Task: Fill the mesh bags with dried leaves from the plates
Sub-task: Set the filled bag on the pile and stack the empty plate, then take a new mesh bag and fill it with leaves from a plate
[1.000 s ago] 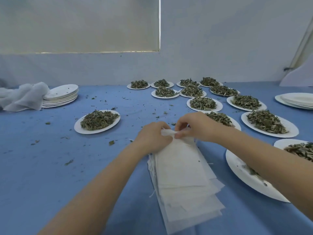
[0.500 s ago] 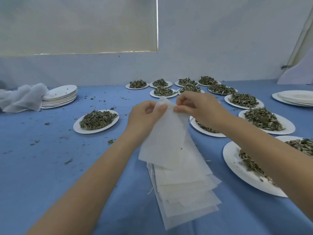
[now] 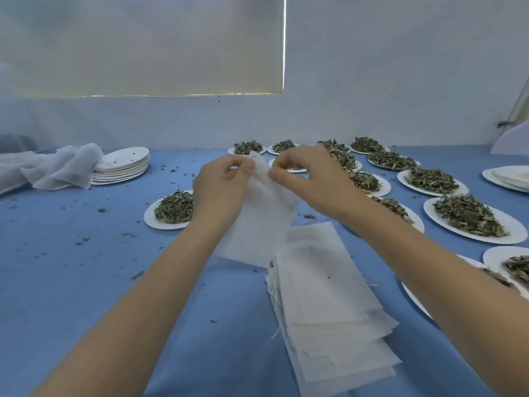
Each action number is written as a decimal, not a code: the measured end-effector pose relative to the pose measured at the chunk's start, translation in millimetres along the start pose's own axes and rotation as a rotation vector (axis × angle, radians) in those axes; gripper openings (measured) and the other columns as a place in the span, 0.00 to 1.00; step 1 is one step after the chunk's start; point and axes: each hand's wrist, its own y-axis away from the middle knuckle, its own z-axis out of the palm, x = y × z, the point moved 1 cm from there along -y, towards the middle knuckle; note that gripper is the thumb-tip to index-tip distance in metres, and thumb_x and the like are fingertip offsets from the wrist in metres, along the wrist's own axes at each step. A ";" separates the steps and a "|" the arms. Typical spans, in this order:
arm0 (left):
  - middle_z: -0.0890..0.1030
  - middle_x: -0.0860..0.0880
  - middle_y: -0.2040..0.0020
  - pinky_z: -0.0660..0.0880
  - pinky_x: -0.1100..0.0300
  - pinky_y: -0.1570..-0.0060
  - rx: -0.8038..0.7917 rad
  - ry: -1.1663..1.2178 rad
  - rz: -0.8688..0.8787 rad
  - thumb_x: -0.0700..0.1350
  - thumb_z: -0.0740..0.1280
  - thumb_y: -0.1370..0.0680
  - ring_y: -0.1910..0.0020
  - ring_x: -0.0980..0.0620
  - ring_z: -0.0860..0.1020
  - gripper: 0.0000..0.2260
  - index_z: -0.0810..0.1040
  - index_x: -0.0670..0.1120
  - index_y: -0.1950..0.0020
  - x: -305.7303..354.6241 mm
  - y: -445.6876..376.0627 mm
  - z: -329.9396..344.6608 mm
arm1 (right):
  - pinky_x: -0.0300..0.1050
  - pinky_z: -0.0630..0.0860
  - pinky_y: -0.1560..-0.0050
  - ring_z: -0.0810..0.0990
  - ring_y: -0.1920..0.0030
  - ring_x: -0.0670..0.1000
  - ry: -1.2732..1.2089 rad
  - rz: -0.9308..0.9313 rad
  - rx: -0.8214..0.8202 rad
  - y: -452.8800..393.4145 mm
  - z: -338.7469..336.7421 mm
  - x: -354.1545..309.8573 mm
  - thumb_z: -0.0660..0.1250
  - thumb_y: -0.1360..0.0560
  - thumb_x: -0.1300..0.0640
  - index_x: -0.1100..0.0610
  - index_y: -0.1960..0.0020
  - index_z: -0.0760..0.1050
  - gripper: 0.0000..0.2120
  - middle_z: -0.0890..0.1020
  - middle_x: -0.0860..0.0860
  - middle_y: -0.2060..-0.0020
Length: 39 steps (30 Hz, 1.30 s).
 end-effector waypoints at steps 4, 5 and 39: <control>0.79 0.61 0.63 0.66 0.75 0.63 -0.017 -0.068 0.084 0.49 0.64 0.23 0.62 0.69 0.75 0.06 0.77 0.58 0.59 -9.5 -11.9 -9.5 | 0.44 0.65 0.44 0.69 0.47 0.49 -0.047 0.069 -0.110 -17.1 15.8 -6.8 0.67 0.28 0.42 0.47 0.60 0.76 0.09 0.74 0.50 0.55; 0.79 0.61 0.63 0.66 0.76 0.63 -0.025 -0.057 0.086 0.49 0.64 0.22 0.62 0.70 0.75 0.07 0.77 0.58 0.59 -12.3 -14.4 -10.5 | 0.45 0.66 0.49 0.69 0.51 0.49 -0.057 0.064 -0.138 -22.2 19.1 -8.7 0.67 0.28 0.41 0.48 0.61 0.76 0.11 0.72 0.50 0.59; 0.72 0.41 0.37 0.60 0.48 0.33 -0.264 -0.716 0.642 0.45 0.74 0.36 0.38 0.41 0.70 0.41 0.59 0.36 0.28 -55.0 -68.5 8.9 | 0.50 0.64 0.42 0.64 0.38 0.57 -1.554 0.393 -0.744 -90.7 70.7 24.1 0.56 0.26 0.45 0.62 0.31 0.61 0.29 0.64 0.56 0.38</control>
